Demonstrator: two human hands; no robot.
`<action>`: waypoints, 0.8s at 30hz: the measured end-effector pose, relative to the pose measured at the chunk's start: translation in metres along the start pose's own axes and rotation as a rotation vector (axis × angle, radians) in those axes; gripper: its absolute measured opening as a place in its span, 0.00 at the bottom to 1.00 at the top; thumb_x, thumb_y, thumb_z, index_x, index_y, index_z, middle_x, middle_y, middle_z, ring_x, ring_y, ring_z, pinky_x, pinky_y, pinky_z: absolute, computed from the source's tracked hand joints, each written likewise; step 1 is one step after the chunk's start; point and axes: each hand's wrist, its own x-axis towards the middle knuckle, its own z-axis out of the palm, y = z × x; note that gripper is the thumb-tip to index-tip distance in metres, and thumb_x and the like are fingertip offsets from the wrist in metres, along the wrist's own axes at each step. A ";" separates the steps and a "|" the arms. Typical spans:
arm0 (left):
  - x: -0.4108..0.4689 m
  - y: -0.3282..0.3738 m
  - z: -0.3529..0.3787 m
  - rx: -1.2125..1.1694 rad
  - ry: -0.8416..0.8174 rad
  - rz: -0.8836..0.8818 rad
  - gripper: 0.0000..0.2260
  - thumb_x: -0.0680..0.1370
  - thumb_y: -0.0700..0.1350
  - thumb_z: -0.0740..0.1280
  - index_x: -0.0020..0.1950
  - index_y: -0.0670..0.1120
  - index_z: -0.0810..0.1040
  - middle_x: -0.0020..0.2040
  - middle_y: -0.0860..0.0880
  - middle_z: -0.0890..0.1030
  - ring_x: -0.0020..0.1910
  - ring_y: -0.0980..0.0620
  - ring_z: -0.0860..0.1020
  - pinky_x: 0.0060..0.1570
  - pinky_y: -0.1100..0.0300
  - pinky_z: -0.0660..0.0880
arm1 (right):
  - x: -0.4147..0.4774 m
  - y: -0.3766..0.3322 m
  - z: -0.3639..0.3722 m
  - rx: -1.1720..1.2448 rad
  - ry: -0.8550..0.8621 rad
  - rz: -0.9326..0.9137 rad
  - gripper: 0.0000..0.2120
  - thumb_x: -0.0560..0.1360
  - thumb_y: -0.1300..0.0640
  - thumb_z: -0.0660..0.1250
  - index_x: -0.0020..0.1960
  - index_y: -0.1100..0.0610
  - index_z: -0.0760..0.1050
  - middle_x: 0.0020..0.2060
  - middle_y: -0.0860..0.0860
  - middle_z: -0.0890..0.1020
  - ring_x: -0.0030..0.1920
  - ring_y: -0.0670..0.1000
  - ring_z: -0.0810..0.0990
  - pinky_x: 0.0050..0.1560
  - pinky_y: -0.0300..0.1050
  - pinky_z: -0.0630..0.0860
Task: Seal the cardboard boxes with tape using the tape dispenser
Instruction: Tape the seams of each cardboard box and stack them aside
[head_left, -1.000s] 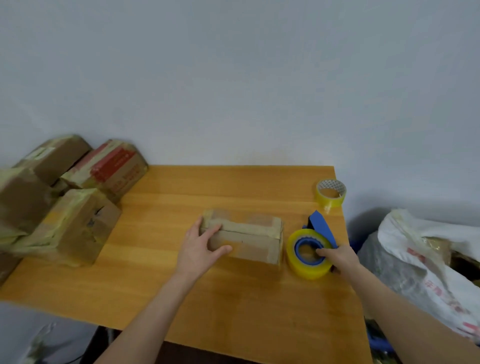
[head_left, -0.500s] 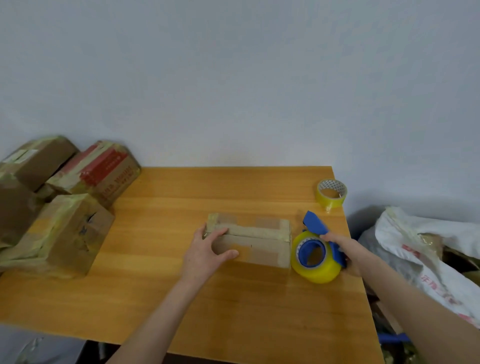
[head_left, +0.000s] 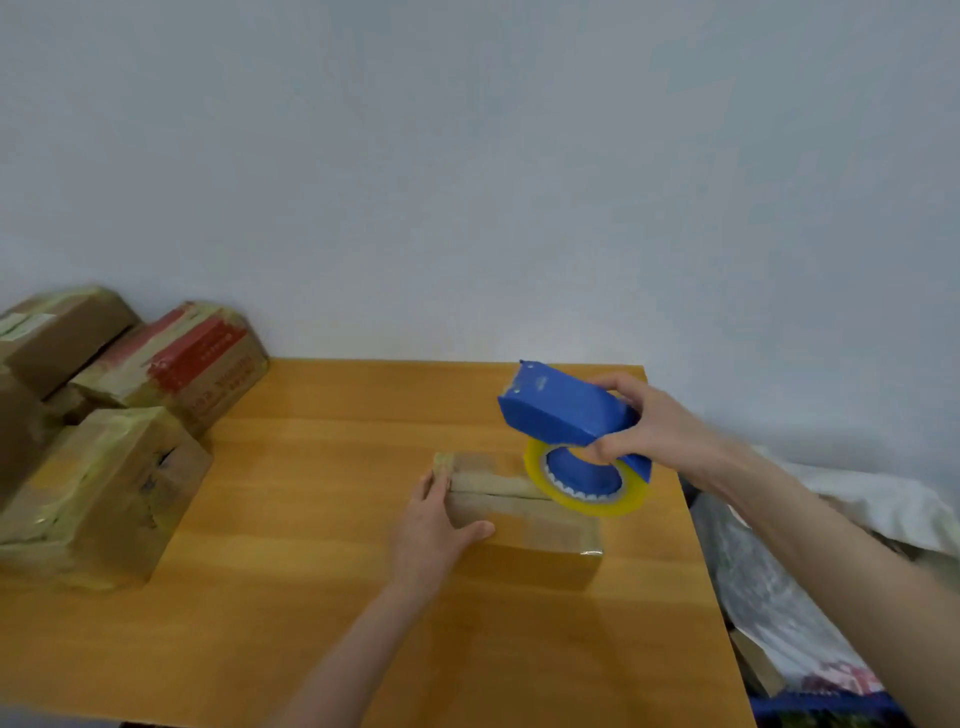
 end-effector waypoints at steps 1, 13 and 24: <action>0.000 0.000 0.001 0.013 0.006 0.002 0.42 0.71 0.61 0.72 0.78 0.49 0.56 0.78 0.53 0.56 0.72 0.51 0.64 0.64 0.55 0.69 | 0.003 -0.005 0.013 -0.029 -0.034 -0.023 0.31 0.59 0.58 0.78 0.58 0.43 0.72 0.51 0.50 0.81 0.46 0.50 0.83 0.47 0.43 0.80; 0.019 -0.002 -0.026 -0.219 0.224 -0.044 0.14 0.77 0.48 0.69 0.62 0.49 0.78 0.67 0.47 0.68 0.63 0.50 0.70 0.61 0.57 0.70 | 0.018 -0.003 0.043 -0.178 -0.184 -0.087 0.29 0.68 0.60 0.75 0.63 0.42 0.68 0.55 0.47 0.76 0.52 0.48 0.80 0.52 0.44 0.80; 0.025 0.036 -0.048 -0.932 -0.146 -0.292 0.22 0.76 0.63 0.63 0.54 0.44 0.78 0.51 0.46 0.82 0.46 0.50 0.78 0.43 0.57 0.76 | 0.015 0.006 0.037 -0.097 -0.217 -0.050 0.33 0.61 0.54 0.73 0.63 0.40 0.67 0.54 0.47 0.76 0.49 0.43 0.80 0.40 0.33 0.76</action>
